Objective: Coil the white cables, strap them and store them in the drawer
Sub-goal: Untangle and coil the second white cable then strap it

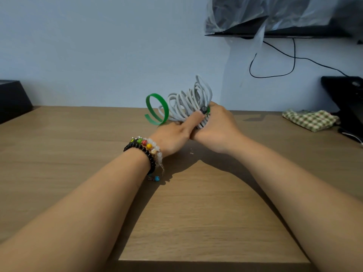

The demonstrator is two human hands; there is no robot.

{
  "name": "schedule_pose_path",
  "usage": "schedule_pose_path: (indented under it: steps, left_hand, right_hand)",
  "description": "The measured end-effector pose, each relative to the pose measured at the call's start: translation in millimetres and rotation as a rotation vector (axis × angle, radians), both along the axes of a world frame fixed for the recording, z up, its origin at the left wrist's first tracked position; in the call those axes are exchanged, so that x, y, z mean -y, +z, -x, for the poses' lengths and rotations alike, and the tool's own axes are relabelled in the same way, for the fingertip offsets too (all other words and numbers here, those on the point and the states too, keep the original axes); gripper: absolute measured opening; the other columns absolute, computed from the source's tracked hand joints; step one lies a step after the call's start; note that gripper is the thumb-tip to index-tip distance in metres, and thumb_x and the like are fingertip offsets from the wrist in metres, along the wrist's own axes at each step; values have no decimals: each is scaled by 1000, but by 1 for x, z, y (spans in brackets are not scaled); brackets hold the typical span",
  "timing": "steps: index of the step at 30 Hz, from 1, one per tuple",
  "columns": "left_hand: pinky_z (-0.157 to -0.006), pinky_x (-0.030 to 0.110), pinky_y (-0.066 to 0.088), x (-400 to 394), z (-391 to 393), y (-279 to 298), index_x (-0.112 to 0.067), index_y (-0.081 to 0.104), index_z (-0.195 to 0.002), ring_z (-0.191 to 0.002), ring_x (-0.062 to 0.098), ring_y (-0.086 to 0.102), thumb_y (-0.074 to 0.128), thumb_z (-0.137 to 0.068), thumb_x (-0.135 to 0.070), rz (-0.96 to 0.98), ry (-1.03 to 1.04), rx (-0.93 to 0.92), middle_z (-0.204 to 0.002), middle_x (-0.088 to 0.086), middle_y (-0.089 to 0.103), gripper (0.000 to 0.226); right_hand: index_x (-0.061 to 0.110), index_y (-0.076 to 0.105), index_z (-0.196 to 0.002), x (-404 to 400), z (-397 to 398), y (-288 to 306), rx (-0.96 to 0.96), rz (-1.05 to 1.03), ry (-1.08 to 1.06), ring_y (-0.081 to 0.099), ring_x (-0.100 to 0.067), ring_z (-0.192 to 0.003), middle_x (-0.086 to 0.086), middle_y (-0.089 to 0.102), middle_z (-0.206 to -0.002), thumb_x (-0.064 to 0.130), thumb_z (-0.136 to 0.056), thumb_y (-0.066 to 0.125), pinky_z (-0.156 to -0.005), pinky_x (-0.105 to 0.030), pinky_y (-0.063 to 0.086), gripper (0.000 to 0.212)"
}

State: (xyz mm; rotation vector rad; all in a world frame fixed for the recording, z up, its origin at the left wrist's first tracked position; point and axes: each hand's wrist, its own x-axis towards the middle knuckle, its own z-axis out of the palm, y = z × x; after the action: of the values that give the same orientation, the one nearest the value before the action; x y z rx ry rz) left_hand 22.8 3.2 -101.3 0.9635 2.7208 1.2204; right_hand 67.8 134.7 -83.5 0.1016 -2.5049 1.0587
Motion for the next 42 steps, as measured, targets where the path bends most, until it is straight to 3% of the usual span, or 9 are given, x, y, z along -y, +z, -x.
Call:
schedule_pose_path:
  steps: [5, 12, 17, 19, 24, 27, 33, 38, 42]
  left_hand:
    - [-52, 17, 42, 4, -18, 13, -6, 49, -135, -51, 2, 47, 61, -72, -52, -366, -97, 411, -119, 9, 63, 80]
    - [-45, 12, 47, 21, -14, 27, -1, 49, -115, -46, 3, 51, 63, -74, 2, -1031, -230, 1030, -98, 17, 64, 43]
    - [-75, 23, 46, 13, -7, 20, -4, 62, -102, -83, 14, 61, 65, -73, -5, -979, 19, 729, -106, 10, 64, 29]
    - [-81, 25, 46, 5, -7, 15, -8, 67, -104, -96, 16, 60, 59, -85, -9, -738, 93, 535, -110, 9, 68, 21]
    - [-78, 34, 51, 0, -14, 9, -16, 66, -93, -83, 18, 63, 45, -99, -21, -119, 165, -136, -86, 2, 69, 22]
    - [-75, 44, 54, 3, -11, 10, -15, 62, -92, -75, 23, 61, 49, -98, -24, -191, 179, -141, -79, 3, 65, 17]
    - [-56, 33, 41, 1, -15, 13, -12, 66, -91, -56, 17, 49, 56, -90, -13, -365, 159, -138, -65, 10, 61, 10]
    - [-64, 45, 50, 0, -21, 14, -19, 57, -84, -67, 36, 57, 54, -70, -18, -417, 133, -85, -63, 5, 58, 15]
    - [-49, 22, 37, -1, -23, 13, -14, 51, -75, -44, 5, 46, 57, -80, -4, -469, 99, 21, -57, -2, 54, 12]
  right_hand:
    - [19, 58, -70, -17, -3, 9, 11, 101, -29, 56, -13, -55, 4, 60, -60, 16, -71, 71, -51, -26, 46, 13]
    - [2, 59, -74, -17, -9, 14, 90, 334, 79, 53, -23, -54, -12, 53, -62, -2, -66, 63, -52, -34, 47, 10]
    - [10, 57, -71, -9, -13, 13, 118, 296, 161, 52, -20, -55, -6, 52, -60, -3, -67, 63, -49, -29, 44, 15]
    - [12, 59, -73, -7, -13, 13, 113, 286, 164, 55, -20, -55, -2, 55, -58, -1, -68, 64, -51, -29, 46, 15]
    - [21, 59, -76, -9, -14, 14, 60, 287, 153, 58, -9, -53, 11, 59, -54, 2, -70, 67, -49, -24, 47, 22]
    - [23, 58, -77, -7, -14, 14, 47, 275, 128, 58, -9, -54, 12, 59, -53, 5, -70, 69, -51, -24, 44, 22]
    - [24, 58, -77, -7, -14, 14, 50, 263, 77, 59, -13, -57, 5, 61, -66, 4, -72, 69, -51, -26, 48, 24]
    - [27, 55, -77, -4, -11, 10, 51, 191, 5, 58, -8, -59, 8, 62, -72, 8, -71, 72, -45, -18, 43, 27]
    - [24, 60, -87, -4, -8, 7, 73, 186, -32, 60, -11, -60, 5, 64, -74, 10, -68, 74, -48, -21, 44, 27]
